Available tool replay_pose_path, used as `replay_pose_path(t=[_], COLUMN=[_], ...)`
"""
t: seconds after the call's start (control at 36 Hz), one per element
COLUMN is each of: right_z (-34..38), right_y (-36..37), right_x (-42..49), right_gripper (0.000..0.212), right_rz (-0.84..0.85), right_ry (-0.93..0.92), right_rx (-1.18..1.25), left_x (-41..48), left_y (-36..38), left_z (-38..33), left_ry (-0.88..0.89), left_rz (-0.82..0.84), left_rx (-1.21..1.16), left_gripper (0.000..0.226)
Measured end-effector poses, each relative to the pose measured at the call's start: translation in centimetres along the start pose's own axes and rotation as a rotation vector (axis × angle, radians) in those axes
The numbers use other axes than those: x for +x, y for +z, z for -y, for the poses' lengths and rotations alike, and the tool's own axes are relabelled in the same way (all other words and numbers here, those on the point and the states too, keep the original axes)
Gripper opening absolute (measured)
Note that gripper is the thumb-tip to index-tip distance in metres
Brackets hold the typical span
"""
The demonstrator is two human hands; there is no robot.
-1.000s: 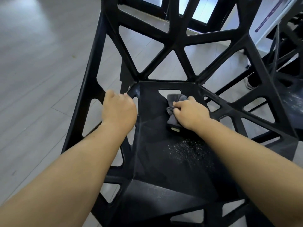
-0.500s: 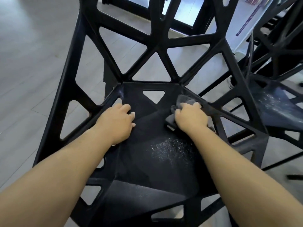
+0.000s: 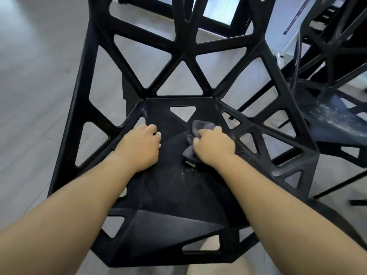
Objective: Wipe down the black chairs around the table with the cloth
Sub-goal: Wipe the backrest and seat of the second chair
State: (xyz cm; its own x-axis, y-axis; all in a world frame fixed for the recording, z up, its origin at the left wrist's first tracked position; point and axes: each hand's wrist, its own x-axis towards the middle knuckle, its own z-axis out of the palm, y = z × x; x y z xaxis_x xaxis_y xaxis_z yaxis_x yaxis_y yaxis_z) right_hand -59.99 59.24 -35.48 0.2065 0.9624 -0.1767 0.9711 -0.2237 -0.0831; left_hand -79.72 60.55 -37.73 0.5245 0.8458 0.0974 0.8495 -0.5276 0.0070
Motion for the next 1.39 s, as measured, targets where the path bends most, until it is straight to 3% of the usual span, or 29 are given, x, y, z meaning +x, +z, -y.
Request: replay_pose_path(t=[0.14, 0.22, 0.42, 0.5, 0.56, 0.67, 0.78, 0.83, 0.97, 1.03, 1.08, 1.22, 1.39], right_z=[3.0, 0.0, -4.3, -0.6, 2.9, 8.5, 6.0, 3.2, -0.9, 0.2, 2.9, 9.3, 5.4], right_y=[-0.7, -1.8, -1.6, -1.0, -0.4, 0.6, -0.2, -0.6, -1.4, -1.2, -0.7, 0.4, -0.4], right_x=[-4.5, -4.1, -1.1, -1.8, -3.4, -8.2, -9.6, -8.8, -4.9, -4.5, -5.0, -8.0, -10.7], right_gripper=[0.04, 0.041, 0.041, 0.046, 0.043, 0.037, 0.035, 0.035, 0.035, 0.036, 0.037, 0.037, 0.039], right_rz=[0.138, 0.218, -0.025, -0.014, -0.007, 0.024, 0.053, 0.091, 0.014, 0.019, 0.03, 0.048, 0.069], right_ry=[-0.367, -0.417, 0.199, 0.269, 0.122, -0.34, -0.571, -0.547, -0.078, -0.003, -0.035, -0.335, -0.561], right_rx=[0.03, 0.047, -0.023, 0.004, 0.044, 0.048, 0.045, 0.021, -0.017, 0.013, 0.054, 0.062, 0.009], left_x=[-0.1, -1.1, -7.3, -9.8, -10.9, -11.3, -11.6, -11.9, -11.8, -11.7, -11.7, -11.8, -11.6], left_y=[-1.2, -2.2, -6.2, -6.5, -5.8, -5.6, -5.8, -5.7, -5.7, -5.6, -5.7, -5.6, -5.5], left_z=[0.1, 0.6, 2.6, 2.0, 2.2, 1.7, 1.7, 1.6, 1.2, 1.1, 1.0, 1.0, 1.2], left_ry=[-0.067, -0.043, -0.063, 0.015, -0.01, -0.031, -0.031, -0.028, -0.045, -0.049, -0.04, -0.05, -0.032], left_rz=[0.095, 0.16, 0.163, 0.067, 0.01, -0.031, -0.041, -0.056, -0.093, -0.102, -0.109, -0.088, -0.102], left_rx=[-0.052, -0.085, 0.017, 0.121, 0.157, 0.164, 0.16, 0.136, 0.12, 0.117, 0.108, 0.108, 0.122], left_gripper=[0.033, 0.034, 0.03, 0.019, 0.029, 0.039, 0.047, 0.048, 0.048, 0.047, 0.047, 0.049, 0.048])
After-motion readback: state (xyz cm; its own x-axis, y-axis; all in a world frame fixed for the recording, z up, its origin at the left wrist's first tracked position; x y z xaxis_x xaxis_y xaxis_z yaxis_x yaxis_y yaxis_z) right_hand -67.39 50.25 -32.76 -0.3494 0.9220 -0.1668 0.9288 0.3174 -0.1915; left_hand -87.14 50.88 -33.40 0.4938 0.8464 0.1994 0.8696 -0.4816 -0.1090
